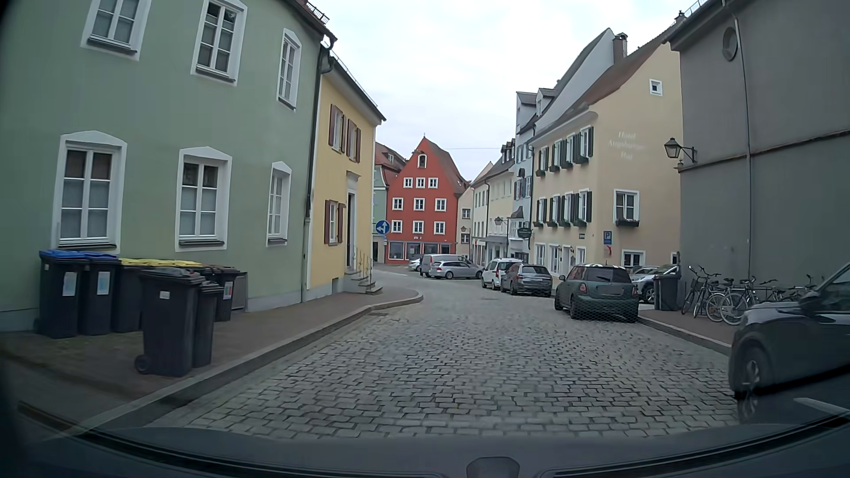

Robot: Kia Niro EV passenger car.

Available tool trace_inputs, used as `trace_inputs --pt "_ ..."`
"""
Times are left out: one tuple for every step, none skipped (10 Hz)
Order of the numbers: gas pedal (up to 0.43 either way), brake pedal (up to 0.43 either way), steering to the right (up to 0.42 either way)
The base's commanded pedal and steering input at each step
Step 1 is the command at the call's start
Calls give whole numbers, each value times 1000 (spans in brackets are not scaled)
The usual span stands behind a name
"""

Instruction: Follow the waypoints while adhering to traffic rules and regulations

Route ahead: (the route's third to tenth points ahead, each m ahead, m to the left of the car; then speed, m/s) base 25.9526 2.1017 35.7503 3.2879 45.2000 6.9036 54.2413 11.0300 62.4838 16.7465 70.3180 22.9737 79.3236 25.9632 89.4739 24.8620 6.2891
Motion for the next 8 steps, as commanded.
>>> trace_inputs --pt "0 0 36" --pt "20 0 31" --pt "59 0 31" --pt "67 0 32" --pt "67 0 31" --pt "67 0 31" --pt "59 0 29" --pt "8 0 29"
